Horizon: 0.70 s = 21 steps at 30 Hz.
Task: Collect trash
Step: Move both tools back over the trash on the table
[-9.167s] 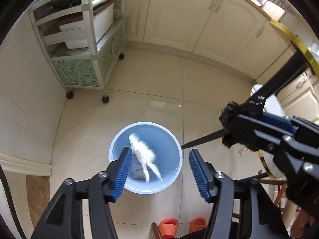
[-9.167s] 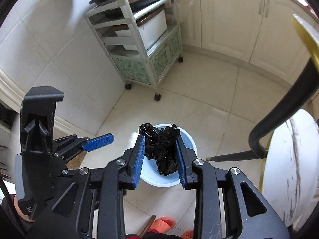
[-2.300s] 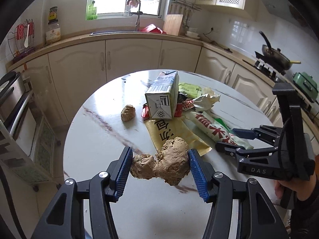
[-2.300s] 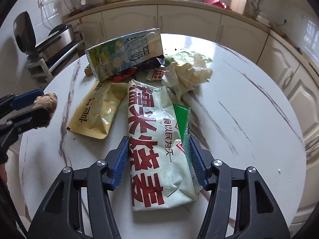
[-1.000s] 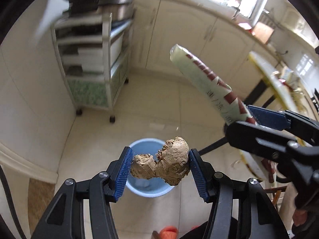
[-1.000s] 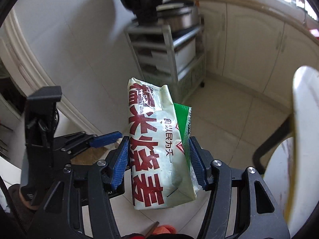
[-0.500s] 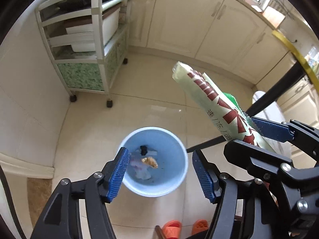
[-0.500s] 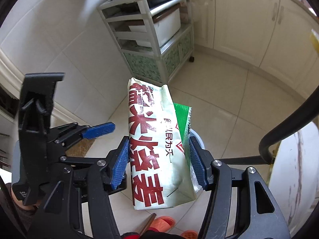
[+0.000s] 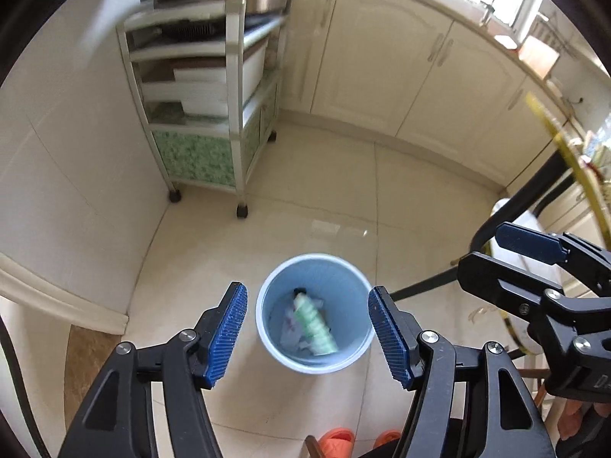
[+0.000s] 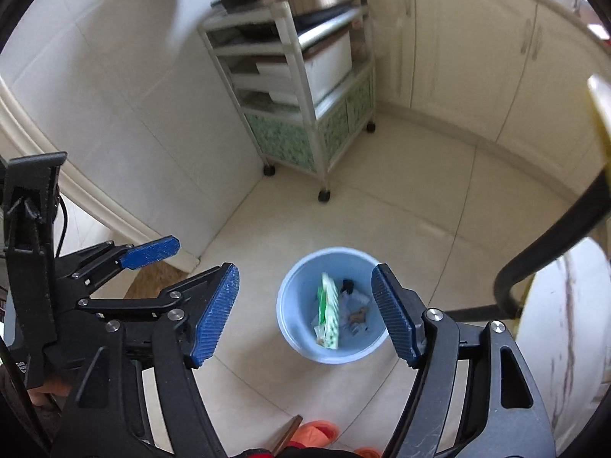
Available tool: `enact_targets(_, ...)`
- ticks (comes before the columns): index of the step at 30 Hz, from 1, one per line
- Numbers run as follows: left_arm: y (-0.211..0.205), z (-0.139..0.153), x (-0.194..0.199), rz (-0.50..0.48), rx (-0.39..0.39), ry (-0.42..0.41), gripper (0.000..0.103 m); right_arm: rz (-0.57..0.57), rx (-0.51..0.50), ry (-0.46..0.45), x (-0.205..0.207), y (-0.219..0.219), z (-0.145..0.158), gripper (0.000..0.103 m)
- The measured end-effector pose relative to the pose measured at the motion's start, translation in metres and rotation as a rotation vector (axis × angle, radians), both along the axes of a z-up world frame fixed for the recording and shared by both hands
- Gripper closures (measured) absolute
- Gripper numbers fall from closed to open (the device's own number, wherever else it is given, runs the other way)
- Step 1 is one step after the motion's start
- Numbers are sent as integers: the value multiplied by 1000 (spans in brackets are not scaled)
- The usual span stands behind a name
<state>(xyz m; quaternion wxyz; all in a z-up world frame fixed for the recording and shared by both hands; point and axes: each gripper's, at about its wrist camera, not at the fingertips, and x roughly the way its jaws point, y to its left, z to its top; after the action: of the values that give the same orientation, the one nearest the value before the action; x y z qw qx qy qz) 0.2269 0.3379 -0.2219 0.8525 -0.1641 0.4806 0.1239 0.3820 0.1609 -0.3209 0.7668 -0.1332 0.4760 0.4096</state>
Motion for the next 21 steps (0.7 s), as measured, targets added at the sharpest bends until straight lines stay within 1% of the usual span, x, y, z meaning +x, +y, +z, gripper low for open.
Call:
enact_targets(2,-10,18,-3,-9,13,-36,41,-6,28,-34,-8,-7,19,27)
enact_targets(5,-24,41,-13,-36,39,-104,40,-36,62,-97,-18,-23,47,27)
enact_targets(7,-37,60,-18,-57,55,-149,37,-65,93,-145,-25,-39,69,26)
enact_targets(11,-77,102,-19,-129,90,-252,35,-129,151,-234,-36,-80,114,22)
enact_targets(14,-115,131,-13,-213,117,-309,30,-192,187,-288,-37,-120,144,17)
enact_targets(16,-143,144,-4,-268,130,-345,27,-249,202,-324,-36,-154,163,15)
enact_targets(18,-169,148,9,-319,125,-364,27,-315,207,-361,-30,-186,176,11)
enact_targets(21,-219,153,39,-417,111,-376,26,-409,193,-389,-17,-236,187,11)
